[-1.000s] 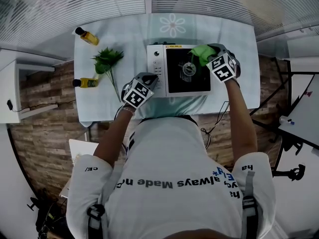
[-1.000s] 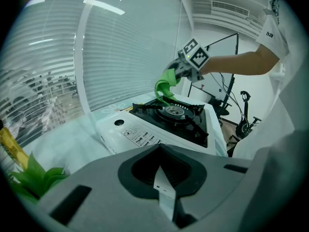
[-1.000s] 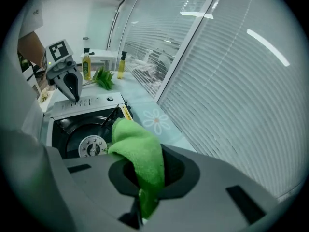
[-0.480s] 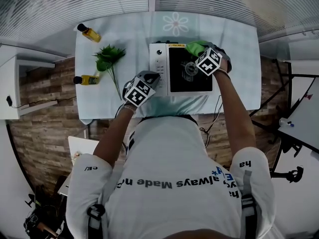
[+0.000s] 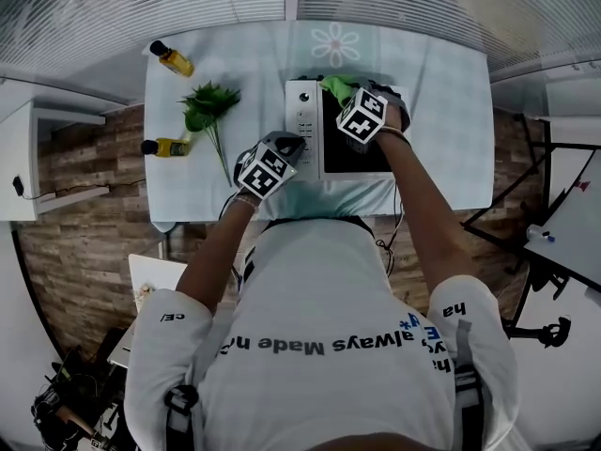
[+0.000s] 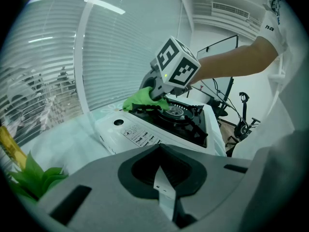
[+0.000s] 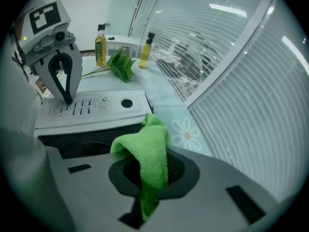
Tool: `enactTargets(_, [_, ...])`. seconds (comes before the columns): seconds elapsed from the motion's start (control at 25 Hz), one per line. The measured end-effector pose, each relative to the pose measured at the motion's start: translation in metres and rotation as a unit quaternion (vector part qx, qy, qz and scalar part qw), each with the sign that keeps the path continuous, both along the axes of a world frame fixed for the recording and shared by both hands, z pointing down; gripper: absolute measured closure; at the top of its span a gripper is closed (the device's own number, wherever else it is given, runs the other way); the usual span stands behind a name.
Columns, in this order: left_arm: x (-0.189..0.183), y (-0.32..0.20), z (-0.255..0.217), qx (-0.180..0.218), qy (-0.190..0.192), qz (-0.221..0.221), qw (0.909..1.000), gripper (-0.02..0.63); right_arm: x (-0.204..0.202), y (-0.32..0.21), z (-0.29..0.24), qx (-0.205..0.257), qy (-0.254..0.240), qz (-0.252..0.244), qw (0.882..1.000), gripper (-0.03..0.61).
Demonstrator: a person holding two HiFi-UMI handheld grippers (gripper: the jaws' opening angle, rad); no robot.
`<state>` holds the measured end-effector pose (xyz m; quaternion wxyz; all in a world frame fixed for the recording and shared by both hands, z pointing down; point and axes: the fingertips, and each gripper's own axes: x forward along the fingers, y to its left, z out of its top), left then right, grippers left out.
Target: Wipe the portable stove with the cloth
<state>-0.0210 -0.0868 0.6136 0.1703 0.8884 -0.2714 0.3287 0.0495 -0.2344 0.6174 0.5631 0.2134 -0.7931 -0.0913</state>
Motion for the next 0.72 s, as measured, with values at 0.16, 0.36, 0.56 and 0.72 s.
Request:
enactTargets(0.16, [0.001,0.0,0.0,0.001,0.001,0.003,1.0,0.601,-0.008,0.002,0.001,-0.004,0.004,-0.007,1.0,0.555])
enactTargets(0.36, [0.0,0.001,0.0,0.0,0.001,0.005,1.0,0.601,-0.004,0.0,-0.037,0.037,-0.028,0.003,0.999,0.555])
enactTargets(0.56, [-0.002,0.001,0.001,0.0,0.001,0.007,1.0,0.601,-0.032,0.018,-0.074,0.064,-0.065,-0.024,0.996,0.555])
enactTargets(0.72, [-0.001,0.001,0.0,0.0,0.0,0.01,1.0,0.601,-0.055,0.046,-0.037,0.027,-0.041,-0.064,0.997,0.555])
